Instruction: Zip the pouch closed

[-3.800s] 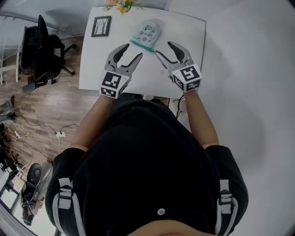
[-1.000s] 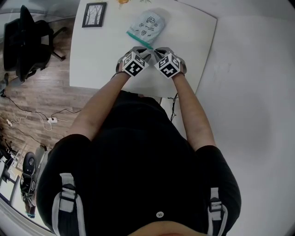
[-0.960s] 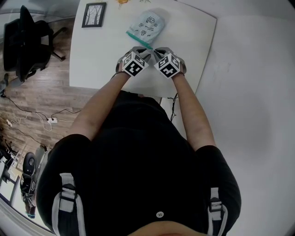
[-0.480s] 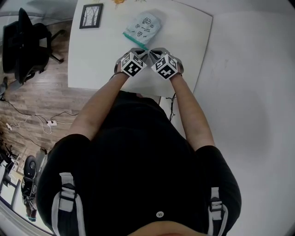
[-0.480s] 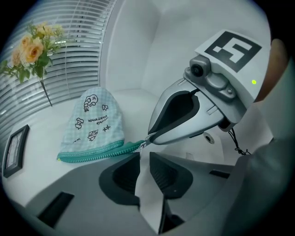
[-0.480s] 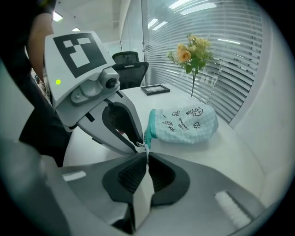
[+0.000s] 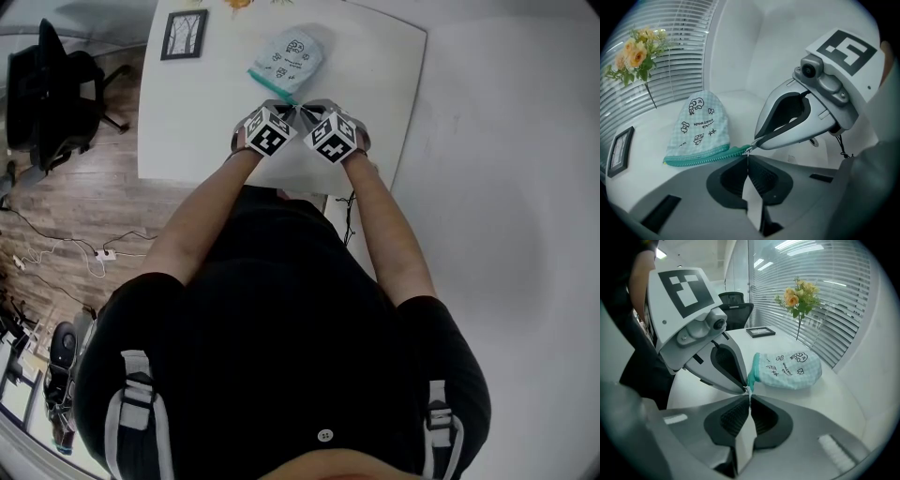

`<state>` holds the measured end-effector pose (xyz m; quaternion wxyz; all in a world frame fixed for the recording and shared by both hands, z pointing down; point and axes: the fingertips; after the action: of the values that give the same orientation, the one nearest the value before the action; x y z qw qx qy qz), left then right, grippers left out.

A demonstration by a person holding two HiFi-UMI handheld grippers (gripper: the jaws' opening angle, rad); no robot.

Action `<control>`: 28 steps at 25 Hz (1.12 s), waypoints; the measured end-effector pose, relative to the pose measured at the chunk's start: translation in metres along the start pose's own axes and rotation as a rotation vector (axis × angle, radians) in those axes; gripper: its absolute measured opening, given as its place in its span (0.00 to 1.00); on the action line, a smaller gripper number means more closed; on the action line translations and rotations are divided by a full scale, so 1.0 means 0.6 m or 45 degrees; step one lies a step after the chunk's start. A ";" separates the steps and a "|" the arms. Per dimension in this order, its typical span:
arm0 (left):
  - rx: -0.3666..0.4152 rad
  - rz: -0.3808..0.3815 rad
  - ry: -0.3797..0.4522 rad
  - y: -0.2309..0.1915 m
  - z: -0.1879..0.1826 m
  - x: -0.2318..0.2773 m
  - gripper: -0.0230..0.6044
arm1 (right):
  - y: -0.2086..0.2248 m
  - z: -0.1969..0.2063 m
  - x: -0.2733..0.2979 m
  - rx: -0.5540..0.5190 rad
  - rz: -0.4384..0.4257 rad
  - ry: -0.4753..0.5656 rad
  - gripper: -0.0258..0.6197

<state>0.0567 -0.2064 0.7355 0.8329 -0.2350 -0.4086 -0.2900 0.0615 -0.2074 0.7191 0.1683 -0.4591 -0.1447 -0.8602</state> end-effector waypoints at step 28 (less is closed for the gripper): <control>-0.098 -0.047 -0.081 -0.001 0.011 -0.016 0.05 | -0.006 0.027 -0.015 -0.029 0.017 -0.159 0.07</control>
<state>0.0477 -0.1999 0.7313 0.8044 -0.2684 -0.4278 -0.3130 0.0766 -0.1964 0.7200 0.1596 -0.5147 -0.1421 -0.8303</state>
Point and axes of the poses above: the fingertips, and each gripper's own axes: x forward along the fingers, y to its right, z out of its underside, and after that the axes turned 5 degrees about -z, right-handed
